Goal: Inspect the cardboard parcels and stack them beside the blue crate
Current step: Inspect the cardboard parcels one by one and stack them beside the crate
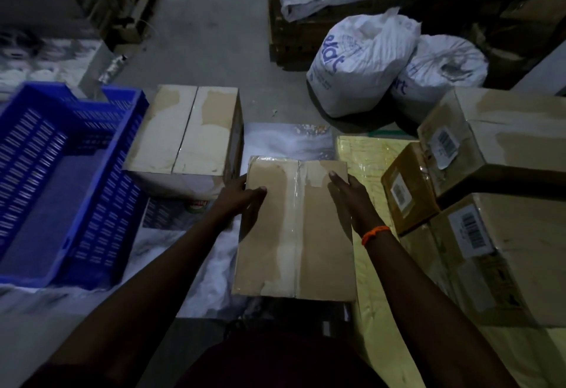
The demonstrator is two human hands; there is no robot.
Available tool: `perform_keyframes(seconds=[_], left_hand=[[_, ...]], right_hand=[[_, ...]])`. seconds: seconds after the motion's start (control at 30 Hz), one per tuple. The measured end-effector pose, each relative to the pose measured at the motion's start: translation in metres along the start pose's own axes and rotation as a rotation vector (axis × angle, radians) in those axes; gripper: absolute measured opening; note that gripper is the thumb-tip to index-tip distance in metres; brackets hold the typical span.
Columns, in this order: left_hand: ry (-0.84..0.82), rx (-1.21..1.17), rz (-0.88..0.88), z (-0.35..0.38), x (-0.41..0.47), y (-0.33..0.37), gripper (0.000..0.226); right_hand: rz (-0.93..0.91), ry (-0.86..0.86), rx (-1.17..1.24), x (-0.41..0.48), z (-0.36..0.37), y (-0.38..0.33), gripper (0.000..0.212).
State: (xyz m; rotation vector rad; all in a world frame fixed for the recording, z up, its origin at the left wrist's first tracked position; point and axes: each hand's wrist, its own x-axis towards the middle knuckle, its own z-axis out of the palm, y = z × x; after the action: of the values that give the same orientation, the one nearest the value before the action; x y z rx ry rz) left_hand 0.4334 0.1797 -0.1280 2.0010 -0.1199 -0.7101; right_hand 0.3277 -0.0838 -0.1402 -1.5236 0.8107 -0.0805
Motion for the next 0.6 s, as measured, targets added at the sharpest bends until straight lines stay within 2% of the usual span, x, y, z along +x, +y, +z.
perform_keyframes(seconds=[0.03,0.1,0.17,0.3,0.43,0.6], left_hand=[[0.021,-0.001,0.039,-0.002,0.001,0.004,0.038],[0.065,-0.066,0.133,-0.004,-0.002,0.017,0.043],[0.109,-0.131,0.215,-0.008,-0.008,0.029,0.046],[0.178,-0.224,0.359,-0.019,-0.019,0.041,0.047],[0.233,-0.326,0.353,-0.02,-0.042,0.045,0.061],[0.277,-0.272,0.368,-0.013,-0.08,0.029,0.063]], right_hand=[[-0.049,0.012,-0.004,-0.001,0.0,-0.006,0.076],[-0.158,0.038,-0.003,-0.006,-0.001,-0.022,0.052],[-0.248,0.066,0.013,-0.011,-0.004,-0.038,0.04],[-0.396,0.068,0.035,-0.032,-0.008,-0.065,0.048],[-0.457,0.043,0.086,-0.062,-0.007,-0.066,0.055],[-0.459,0.059,0.13,-0.103,-0.008,-0.04,0.057]])
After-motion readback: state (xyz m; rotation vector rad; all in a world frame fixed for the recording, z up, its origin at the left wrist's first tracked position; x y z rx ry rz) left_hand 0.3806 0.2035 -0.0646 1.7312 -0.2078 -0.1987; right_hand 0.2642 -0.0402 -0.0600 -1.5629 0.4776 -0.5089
